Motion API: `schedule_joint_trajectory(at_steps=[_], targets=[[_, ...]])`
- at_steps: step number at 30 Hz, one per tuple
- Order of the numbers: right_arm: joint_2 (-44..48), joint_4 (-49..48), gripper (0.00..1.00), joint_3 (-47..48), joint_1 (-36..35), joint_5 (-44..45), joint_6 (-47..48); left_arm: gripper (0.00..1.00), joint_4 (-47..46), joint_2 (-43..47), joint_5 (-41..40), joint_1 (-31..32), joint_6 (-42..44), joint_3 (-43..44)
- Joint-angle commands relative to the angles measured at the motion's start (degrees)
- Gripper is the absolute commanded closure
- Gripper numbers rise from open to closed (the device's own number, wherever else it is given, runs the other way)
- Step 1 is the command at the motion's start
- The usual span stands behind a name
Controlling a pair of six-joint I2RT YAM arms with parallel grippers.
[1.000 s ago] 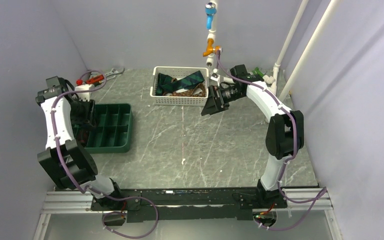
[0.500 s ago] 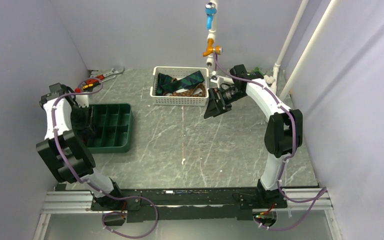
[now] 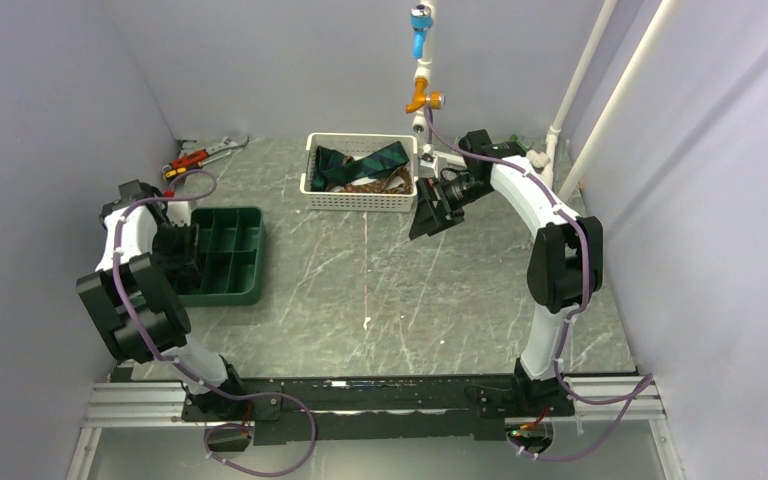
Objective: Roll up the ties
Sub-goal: Place the tie in the storage box.
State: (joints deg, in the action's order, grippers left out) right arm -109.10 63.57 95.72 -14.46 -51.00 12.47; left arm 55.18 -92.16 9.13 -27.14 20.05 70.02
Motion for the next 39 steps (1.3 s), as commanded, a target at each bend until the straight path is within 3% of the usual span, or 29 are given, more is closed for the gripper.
schedule_joint_trajectory(at_steps=[1,9,26,34,39], targets=[[-0.54,0.94,0.00,2.08,-0.07,0.20,1.24,1.00,-3.14,0.91,-0.75,2.54,-2.55,-0.96],[-0.37,0.62,0.00,1.88,-0.05,0.46,0.98,1.00,-5.23,-0.63,-3.57,3.23,-8.42,-1.08],[1.21,1.06,0.00,0.55,0.05,0.42,1.39,1.00,-1.83,-1.09,-4.03,2.62,1.34,3.36],[0.85,0.46,0.00,0.47,0.03,0.57,1.08,1.00,0.98,4.11,-2.33,3.55,-17.42,5.05],[0.02,1.14,0.00,1.71,0.03,0.99,1.79,1.00,-4.03,10.33,-12.32,4.55,-32.40,-0.42]])
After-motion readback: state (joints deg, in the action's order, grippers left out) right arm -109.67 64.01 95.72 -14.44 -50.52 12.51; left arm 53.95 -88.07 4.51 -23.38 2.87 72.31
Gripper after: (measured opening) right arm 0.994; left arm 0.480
